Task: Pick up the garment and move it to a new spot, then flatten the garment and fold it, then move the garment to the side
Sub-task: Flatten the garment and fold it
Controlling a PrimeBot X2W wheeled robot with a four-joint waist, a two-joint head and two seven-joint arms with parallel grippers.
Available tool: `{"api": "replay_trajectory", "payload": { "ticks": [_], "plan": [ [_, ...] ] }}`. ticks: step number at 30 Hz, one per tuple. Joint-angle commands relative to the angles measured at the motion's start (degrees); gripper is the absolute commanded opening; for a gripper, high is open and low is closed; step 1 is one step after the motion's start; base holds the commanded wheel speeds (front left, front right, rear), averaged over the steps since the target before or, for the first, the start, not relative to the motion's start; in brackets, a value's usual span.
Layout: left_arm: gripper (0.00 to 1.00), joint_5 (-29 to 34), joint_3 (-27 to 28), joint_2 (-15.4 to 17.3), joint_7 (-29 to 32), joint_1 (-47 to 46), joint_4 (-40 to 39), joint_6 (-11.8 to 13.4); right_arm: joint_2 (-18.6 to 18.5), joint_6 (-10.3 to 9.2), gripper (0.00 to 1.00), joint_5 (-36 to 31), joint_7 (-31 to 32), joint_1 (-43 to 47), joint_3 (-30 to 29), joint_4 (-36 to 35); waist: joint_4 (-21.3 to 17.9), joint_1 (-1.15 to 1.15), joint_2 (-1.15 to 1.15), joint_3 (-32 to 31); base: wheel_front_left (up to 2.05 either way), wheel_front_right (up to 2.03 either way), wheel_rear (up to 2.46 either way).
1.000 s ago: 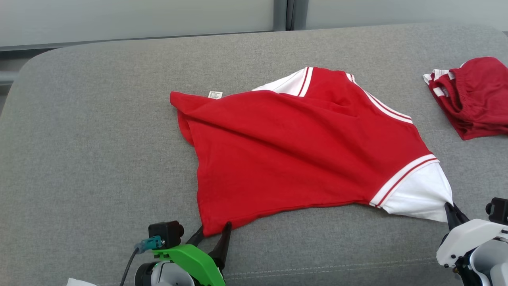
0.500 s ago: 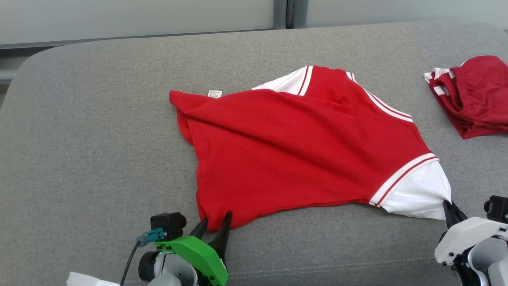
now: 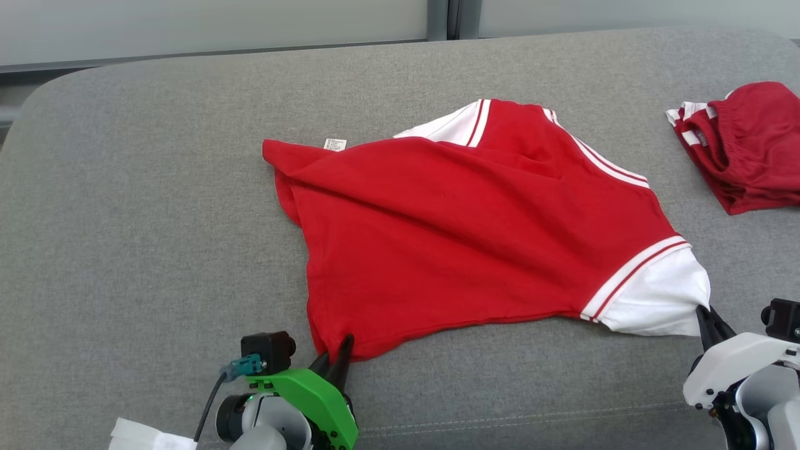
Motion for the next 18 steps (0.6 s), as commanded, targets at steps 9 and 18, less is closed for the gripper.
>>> {"api": "replay_trajectory", "payload": {
  "ticks": [9, 18],
  "plan": [
    [0.0, -0.6, 0.3, 0.7, -2.5, -1.1, -1.5, -1.7, -0.6, -0.07, 0.0, 0.7, -0.2, -1.2, 0.5, -0.7, 0.6, 0.0, 0.0, -0.4, 0.0, 0.0, 0.0],
    [0.0, -2.5, 3.7, 3.4, -6.2, 0.3, -9.8, -2.9, -2.0, -0.07, 0.0, 5.0, 1.1, -2.6, 1.0, -5.8, 0.6, 0.0, 0.0, -1.1, 0.0, 0.0, 0.0]
  ]
}}
